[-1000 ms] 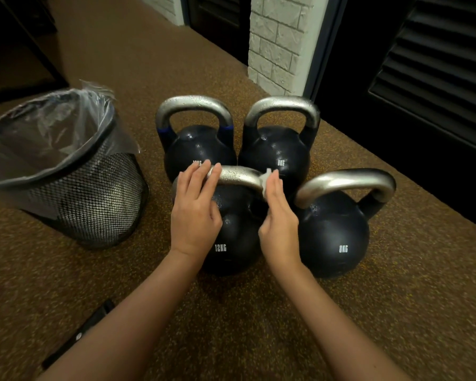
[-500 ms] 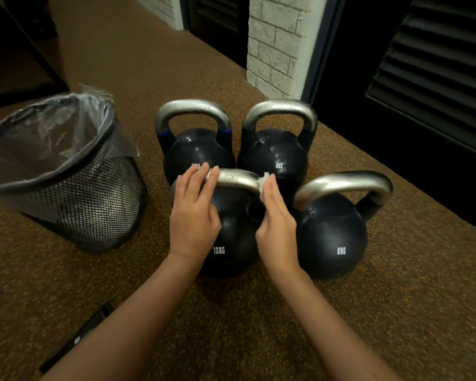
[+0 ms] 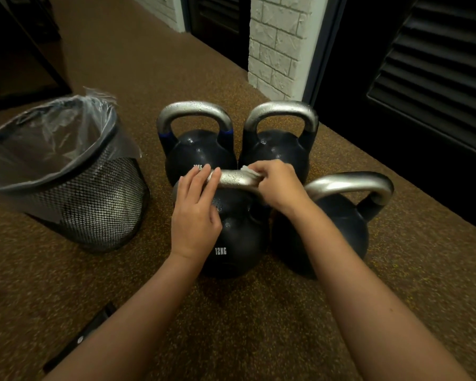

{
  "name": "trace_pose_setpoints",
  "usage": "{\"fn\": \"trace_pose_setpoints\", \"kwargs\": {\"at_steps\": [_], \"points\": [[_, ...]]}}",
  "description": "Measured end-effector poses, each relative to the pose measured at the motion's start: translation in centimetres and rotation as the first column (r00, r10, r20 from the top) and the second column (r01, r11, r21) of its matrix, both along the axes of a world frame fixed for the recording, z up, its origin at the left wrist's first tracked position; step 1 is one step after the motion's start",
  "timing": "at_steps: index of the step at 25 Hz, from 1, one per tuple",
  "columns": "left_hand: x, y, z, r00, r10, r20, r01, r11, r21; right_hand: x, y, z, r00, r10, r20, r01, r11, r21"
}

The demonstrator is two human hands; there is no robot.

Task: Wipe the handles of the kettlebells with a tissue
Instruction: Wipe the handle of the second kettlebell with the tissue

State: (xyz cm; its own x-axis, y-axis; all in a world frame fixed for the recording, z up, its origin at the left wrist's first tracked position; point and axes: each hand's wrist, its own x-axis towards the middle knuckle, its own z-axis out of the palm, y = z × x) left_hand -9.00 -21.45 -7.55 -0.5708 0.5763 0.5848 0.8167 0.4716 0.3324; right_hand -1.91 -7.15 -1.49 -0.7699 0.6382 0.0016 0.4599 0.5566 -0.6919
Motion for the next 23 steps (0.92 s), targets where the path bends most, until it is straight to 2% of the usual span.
{"fn": "trace_pose_setpoints", "kwargs": {"at_steps": [2, 5, 10, 16, 23], "points": [[0.0, 0.0, 0.0, 1.000, -0.002, 0.007, 0.002, 1.000, 0.001, -0.2, -0.7, 0.1, 0.999, 0.044, -0.025, -0.043, 0.998, 0.041], [0.0, -0.2, 0.1, 1.000, -0.003, 0.008, 0.004, 1.000, -0.010, 0.9, -1.9, -1.4, 0.987, 0.060, -0.149, -0.040, 0.990, 0.133], [-0.1, -0.1, 0.1, 1.000, -0.002, 0.007, 0.002, 1.000, -0.005, 0.5, -0.6, -1.1, 0.999, 0.033, -0.027, -0.030, 0.991, 0.133], [-0.1, -0.1, 0.0, 1.000, -0.004, 0.005, 0.004, 1.000, 0.006, 2.9, -3.1, -4.6, 0.958, 0.185, -0.220, -0.096, 0.927, 0.361], [-0.2, 0.0, -0.2, 1.000, -0.001, 0.004, 0.001, 1.000, 0.000, 3.1, -3.9, -6.3, 0.933, 0.149, -0.328, -0.033, 0.942, 0.334]]}}
